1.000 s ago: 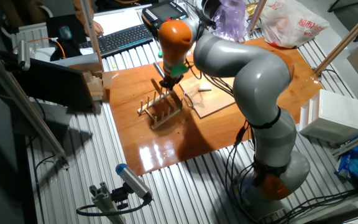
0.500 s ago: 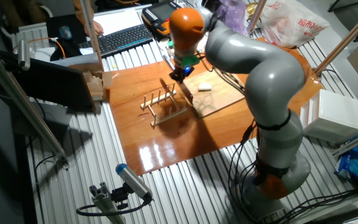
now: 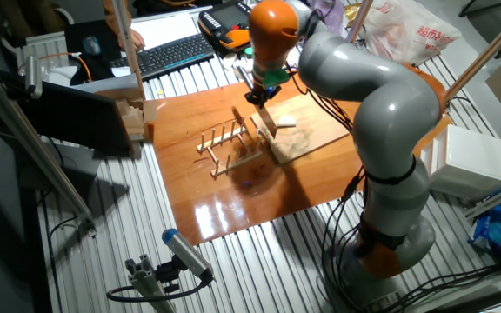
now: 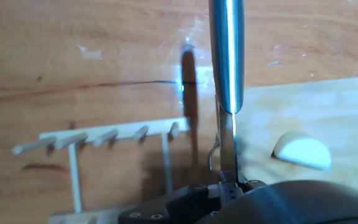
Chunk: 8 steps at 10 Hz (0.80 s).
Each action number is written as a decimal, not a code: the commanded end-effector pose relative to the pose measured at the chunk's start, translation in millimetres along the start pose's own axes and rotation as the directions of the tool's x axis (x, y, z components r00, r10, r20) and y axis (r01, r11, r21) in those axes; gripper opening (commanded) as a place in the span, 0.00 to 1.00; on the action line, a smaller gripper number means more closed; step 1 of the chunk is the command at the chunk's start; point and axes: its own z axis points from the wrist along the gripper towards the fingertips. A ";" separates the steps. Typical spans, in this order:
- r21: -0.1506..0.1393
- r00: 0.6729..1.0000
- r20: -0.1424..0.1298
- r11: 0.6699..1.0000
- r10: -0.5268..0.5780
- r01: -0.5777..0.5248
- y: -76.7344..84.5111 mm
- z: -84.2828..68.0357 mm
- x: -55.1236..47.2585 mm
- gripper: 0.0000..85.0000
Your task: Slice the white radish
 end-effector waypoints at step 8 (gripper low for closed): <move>0.016 1.000 -0.031 1.000 0.005 -0.004 -38.6 20.7 21.6 0.00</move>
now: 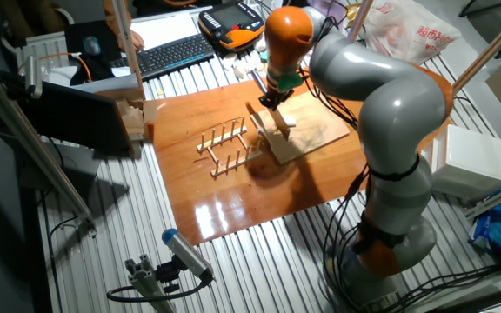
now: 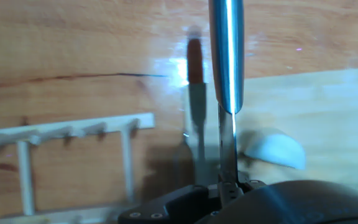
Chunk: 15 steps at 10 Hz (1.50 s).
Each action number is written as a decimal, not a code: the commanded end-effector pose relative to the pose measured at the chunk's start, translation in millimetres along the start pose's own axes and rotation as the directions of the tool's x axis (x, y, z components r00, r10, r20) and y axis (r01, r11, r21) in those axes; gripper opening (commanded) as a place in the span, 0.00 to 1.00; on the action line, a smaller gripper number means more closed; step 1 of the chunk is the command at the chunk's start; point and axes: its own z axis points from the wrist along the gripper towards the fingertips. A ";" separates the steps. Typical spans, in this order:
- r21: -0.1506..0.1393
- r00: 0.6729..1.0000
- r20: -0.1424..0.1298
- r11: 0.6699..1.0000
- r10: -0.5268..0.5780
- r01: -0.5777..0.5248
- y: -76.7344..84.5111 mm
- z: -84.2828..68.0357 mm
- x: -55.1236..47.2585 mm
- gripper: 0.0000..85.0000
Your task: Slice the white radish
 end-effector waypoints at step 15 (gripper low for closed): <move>-0.034 0.997 -0.041 0.997 -0.067 0.066 -65.9 -5.2 -29.6 0.00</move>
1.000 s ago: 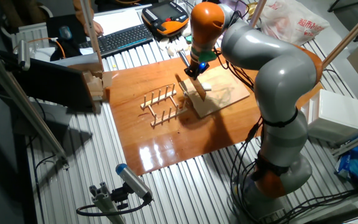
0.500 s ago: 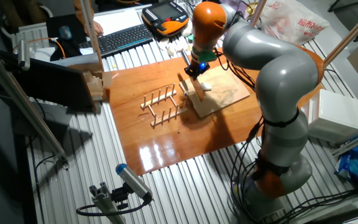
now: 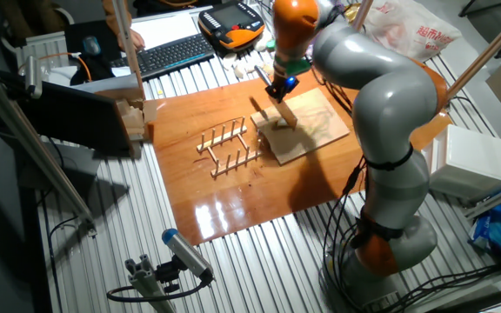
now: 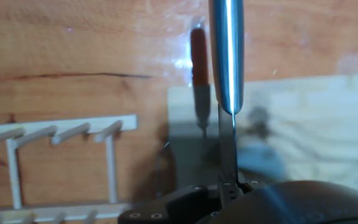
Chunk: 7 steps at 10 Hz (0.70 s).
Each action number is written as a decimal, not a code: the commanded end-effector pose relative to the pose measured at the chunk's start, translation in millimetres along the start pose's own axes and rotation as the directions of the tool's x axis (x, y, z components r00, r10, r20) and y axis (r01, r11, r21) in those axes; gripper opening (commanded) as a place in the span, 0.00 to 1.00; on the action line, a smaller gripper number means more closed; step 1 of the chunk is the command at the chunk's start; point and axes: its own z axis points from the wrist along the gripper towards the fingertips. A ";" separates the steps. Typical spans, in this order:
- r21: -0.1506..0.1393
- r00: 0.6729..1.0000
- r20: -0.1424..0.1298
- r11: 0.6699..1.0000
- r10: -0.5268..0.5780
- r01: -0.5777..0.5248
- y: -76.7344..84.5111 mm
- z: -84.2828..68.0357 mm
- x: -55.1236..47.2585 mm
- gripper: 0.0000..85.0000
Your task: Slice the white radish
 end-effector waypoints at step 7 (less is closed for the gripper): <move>0.000 0.999 0.029 0.999 0.035 -0.035 -27.2 23.8 -3.3 0.00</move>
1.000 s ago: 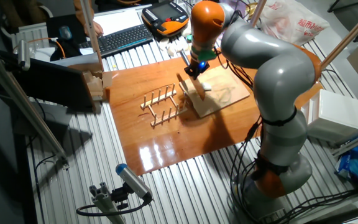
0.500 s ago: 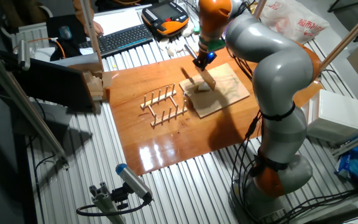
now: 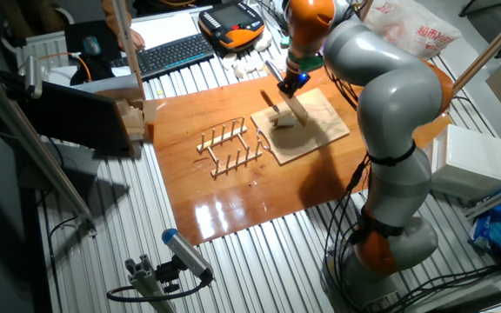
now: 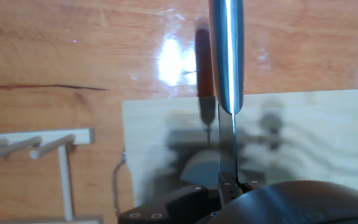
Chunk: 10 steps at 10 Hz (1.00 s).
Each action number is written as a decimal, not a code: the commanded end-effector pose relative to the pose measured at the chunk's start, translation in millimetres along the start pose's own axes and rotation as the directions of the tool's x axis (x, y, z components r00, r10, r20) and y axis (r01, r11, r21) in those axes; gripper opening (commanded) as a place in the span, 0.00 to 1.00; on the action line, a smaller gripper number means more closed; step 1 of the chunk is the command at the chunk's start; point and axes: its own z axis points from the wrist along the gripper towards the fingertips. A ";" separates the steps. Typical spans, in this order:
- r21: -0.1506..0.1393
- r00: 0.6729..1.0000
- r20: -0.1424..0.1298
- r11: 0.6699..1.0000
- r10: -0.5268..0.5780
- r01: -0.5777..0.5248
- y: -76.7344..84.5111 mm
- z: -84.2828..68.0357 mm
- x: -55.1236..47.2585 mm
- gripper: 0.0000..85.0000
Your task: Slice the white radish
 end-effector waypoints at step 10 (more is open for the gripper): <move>-0.005 0.998 0.059 0.999 -0.039 0.039 7.9 49.0 16.2 0.00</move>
